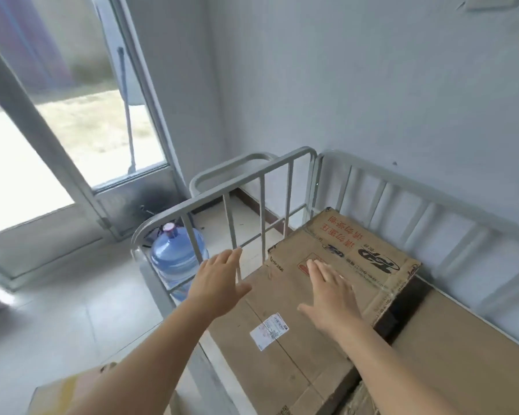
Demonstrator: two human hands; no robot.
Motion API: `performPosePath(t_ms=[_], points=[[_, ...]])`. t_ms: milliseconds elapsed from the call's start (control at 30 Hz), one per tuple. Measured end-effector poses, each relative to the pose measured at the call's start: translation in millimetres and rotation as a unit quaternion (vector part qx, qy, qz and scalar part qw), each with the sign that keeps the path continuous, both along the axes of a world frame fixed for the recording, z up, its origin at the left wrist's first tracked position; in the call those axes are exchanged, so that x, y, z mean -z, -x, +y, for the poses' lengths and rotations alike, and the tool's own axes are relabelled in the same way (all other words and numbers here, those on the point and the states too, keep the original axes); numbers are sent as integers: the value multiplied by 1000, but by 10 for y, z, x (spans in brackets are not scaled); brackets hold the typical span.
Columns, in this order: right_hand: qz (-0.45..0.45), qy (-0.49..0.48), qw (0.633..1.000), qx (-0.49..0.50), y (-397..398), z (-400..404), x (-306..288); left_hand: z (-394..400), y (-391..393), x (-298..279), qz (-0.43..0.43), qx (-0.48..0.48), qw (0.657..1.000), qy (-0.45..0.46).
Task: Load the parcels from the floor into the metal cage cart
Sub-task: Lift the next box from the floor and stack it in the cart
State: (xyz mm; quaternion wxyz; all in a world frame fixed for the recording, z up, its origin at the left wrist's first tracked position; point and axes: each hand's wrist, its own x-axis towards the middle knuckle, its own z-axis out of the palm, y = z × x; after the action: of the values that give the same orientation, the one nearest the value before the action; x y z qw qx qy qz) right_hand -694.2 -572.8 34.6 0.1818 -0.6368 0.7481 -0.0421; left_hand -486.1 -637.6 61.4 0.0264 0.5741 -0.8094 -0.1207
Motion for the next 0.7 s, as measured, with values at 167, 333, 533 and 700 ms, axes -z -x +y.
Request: performPosePath(t_ms=[167, 333, 533, 700], points=[[-14, 29, 995, -99, -438, 267, -214, 796, -542, -224, 9, -105, 994, 21], [-27, 43, 977, -207, -1137, 530, -402, 1600, -1201, -288, -15, -211, 977, 22], [-2, 50, 937, -346, -2105, 917, -398, 2549, -1965, -199, -16, -348, 937, -1], [18, 21, 898, -439, -2884, 1435, -223, 3476, -2520, -11, -17, -447, 894, -26]])
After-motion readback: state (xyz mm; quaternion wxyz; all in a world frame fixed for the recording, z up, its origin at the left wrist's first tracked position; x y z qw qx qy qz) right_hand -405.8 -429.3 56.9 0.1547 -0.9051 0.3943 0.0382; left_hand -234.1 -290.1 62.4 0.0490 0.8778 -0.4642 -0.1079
